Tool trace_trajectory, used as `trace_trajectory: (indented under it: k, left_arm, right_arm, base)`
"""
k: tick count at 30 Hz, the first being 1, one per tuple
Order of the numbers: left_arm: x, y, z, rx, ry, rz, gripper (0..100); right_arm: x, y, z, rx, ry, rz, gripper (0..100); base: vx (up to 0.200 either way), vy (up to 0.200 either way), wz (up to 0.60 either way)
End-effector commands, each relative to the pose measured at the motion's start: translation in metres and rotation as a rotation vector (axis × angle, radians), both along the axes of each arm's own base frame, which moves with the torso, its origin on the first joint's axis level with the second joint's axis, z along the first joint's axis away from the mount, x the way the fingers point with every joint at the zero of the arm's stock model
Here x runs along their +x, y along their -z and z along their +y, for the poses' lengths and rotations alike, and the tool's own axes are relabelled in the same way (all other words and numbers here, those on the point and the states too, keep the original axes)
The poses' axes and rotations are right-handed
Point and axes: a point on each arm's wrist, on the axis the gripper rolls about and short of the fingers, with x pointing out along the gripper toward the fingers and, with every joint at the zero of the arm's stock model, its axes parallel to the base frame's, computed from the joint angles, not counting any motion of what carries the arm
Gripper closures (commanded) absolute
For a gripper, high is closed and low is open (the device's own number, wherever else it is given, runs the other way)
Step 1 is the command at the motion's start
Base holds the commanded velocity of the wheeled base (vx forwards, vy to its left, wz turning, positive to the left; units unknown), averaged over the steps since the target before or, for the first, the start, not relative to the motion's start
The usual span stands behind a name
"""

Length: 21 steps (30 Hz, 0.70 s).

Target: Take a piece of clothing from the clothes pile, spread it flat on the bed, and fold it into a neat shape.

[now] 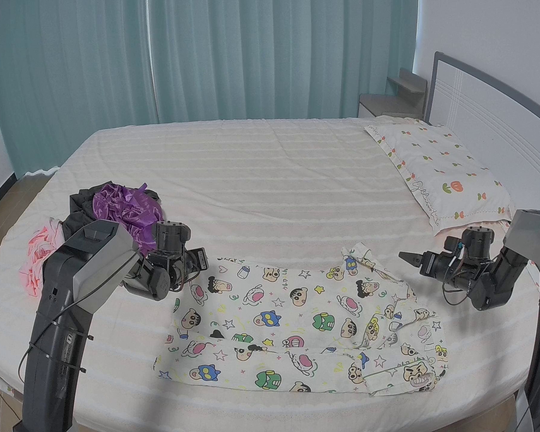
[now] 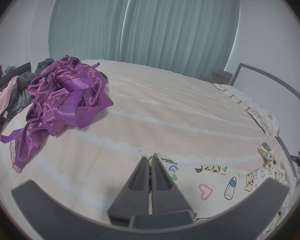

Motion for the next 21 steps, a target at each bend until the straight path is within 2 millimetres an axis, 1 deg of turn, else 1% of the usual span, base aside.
trace_trajectory:
  k: [1,5,8,10,13,16,18,21]
  left_arm:
    - [-0.005,-0.001,-0.008,-0.010,-0.007,0.004,100]
    - [-0.009,-0.005,-0.010,-0.026,-0.011,0.007,100]
    - [-0.010,-0.007,-0.012,-0.036,-0.012,0.006,100]
    - [-0.010,-0.007,-0.013,-0.045,-0.014,0.007,100]
    - [-0.010,-0.007,-0.014,-0.053,-0.017,0.007,100]
    - [-0.010,-0.006,-0.014,-0.060,-0.024,0.009,100]
    - [-0.010,-0.007,-0.014,-0.061,-0.021,0.008,100]
    - [-0.010,-0.006,-0.014,-0.062,-0.022,0.009,100]
  right_arm:
    - [0.030,0.033,0.048,-0.060,0.028,0.053,0]
    - [0.031,0.027,0.063,-0.096,0.017,0.048,0]
    - [0.032,0.026,0.065,-0.153,-0.014,0.056,0]
    - [0.034,0.027,0.072,-0.220,-0.048,0.048,0]
    - [0.039,0.025,0.077,-0.258,-0.028,0.038,0]
    - [0.045,0.029,0.083,-0.334,-0.030,0.049,0]
    - [0.045,0.030,0.085,-0.375,-0.044,0.043,0]
    - [0.049,0.036,0.091,-0.411,-0.056,0.044,0]
  base:
    - [0.000,0.000,0.00]
    - [0.000,0.000,0.00]
    - [0.000,0.000,0.00]
    - [0.000,0.000,0.00]
    - [0.000,0.000,0.00]
    - [0.000,0.000,0.00]
    - [0.000,0.000,0.00]
    - [0.000,0.000,0.00]
